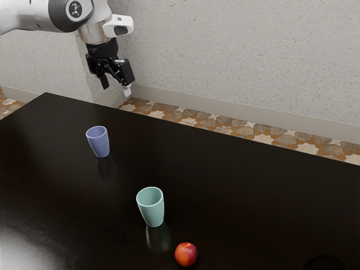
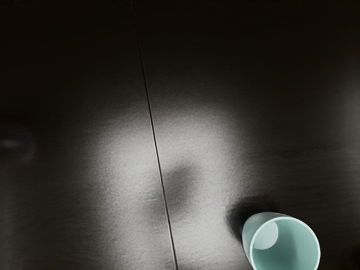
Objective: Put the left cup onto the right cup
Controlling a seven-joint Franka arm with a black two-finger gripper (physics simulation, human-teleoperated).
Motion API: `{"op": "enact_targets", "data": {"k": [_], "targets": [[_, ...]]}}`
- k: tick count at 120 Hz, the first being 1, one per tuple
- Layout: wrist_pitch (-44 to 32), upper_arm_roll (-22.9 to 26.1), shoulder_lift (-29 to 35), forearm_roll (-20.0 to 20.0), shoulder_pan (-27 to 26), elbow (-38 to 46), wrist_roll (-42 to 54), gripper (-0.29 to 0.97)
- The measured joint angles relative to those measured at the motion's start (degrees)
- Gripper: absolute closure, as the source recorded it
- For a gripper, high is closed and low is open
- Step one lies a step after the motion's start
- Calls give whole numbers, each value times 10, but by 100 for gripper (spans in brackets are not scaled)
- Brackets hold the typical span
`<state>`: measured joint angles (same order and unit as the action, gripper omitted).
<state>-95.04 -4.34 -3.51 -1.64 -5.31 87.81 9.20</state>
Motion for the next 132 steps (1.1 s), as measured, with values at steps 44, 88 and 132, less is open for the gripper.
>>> {"op": "enact_targets", "data": {"k": [44,88,132], "targets": [[-5,-39,-13,0,-11,1,17,0],[-39,-111,-155,6,47,-62,78,0],[-92,-83,-350,-46,133,-195,140,0]]}}
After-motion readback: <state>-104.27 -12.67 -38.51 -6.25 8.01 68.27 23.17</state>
